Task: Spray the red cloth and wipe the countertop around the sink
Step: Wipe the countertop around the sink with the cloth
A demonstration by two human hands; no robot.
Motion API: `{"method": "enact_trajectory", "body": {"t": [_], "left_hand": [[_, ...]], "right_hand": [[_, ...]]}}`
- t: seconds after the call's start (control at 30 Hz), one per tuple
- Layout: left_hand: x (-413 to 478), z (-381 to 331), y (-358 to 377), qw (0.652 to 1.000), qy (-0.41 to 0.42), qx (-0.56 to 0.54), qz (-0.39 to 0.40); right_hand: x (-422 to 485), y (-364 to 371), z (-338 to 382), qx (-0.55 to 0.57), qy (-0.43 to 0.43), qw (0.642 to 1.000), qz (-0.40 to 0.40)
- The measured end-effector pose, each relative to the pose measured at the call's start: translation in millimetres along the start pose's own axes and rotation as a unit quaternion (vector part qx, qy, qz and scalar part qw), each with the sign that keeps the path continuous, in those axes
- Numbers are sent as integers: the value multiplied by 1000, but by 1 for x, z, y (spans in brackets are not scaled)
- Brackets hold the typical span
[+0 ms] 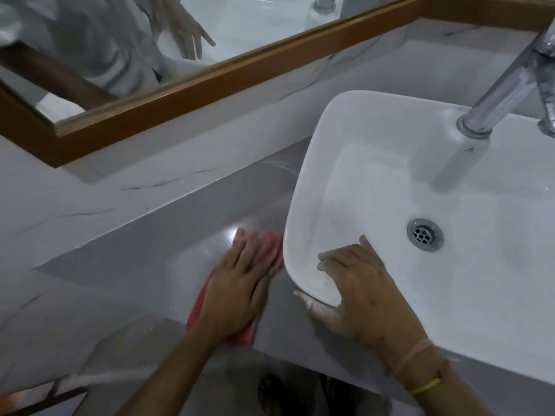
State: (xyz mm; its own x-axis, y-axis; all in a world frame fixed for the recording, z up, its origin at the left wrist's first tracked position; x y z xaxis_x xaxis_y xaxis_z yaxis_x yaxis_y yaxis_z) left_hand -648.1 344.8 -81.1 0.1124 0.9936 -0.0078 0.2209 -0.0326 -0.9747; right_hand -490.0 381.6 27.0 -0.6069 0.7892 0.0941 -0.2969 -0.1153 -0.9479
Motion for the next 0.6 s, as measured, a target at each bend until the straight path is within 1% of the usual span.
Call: {"method": "enact_trajectory", "body": {"t": [0.1, 0.13, 0.17, 0.2, 0.27, 0.3, 0.33, 0.37, 0.43, 0.47, 0.5, 0.53, 0.57, 0.6], "left_hand": [[-44, 29, -7, 1000, 20, 3, 22], [-50, 52, -12, 999, 12, 19, 22], [-49, 78, -21, 999, -10, 38, 7], [-44, 106, -29, 997, -59, 44, 1], [-24, 145, -44, 982, -186, 23, -23], [-7, 147, -46, 974, -224, 14, -41], [10, 133, -45, 972, -228, 12, -54], [30, 108, -40, 978, -203, 15, -52], [52, 37, -22, 993, -108, -4, -41], [51, 1, -11, 997, -64, -13, -34], [37, -25, 0, 999, -43, -13, -21], [18, -38, 8, 999, -41, -31, -9], [-2, -39, 7, 998, -35, -56, -13], [-22, -30, 4, 998, -17, -52, -19]], "right_hand": [[-1, 1, -2, 2, 4, 1000, 1], [0, 2, -1, 3, 5, 1000, 2], [0, 3, -1, 4, 4, 1000, 4], [0, 2, 0, 3, 2, 1000, 2], [1, 0, -1, -3, 1, 1000, -5], [1, -1, -1, -7, 1, 1000, -4], [0, -1, 0, -11, -1, 1000, -4], [1, -2, 0, -15, 0, 1000, -5], [0, -2, 1, -21, 2, 1000, -7], [0, -3, 0, -21, 4, 1000, -9], [-1, -4, 1, -20, 4, 1000, -11], [-1, -4, 1, -21, 3, 1000, -11], [-1, -4, 1, -24, 5, 1000, -8], [-2, -4, 0, -29, 7, 1000, -5]]}}
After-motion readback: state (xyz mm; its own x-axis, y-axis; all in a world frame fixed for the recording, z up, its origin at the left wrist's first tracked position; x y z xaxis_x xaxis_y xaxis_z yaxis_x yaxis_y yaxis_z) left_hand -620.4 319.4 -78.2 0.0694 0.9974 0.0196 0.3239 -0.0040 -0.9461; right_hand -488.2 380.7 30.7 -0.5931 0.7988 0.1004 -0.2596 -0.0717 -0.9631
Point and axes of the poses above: each hand's wrist, its own x-axis towards the middle knuckle, its own y-axis out of the palm, z = x × y, the point moved 9 cm from there along x, towards the middle knuckle, and after that the axes turned 3 degrees about -y, right-handed, at the moved point
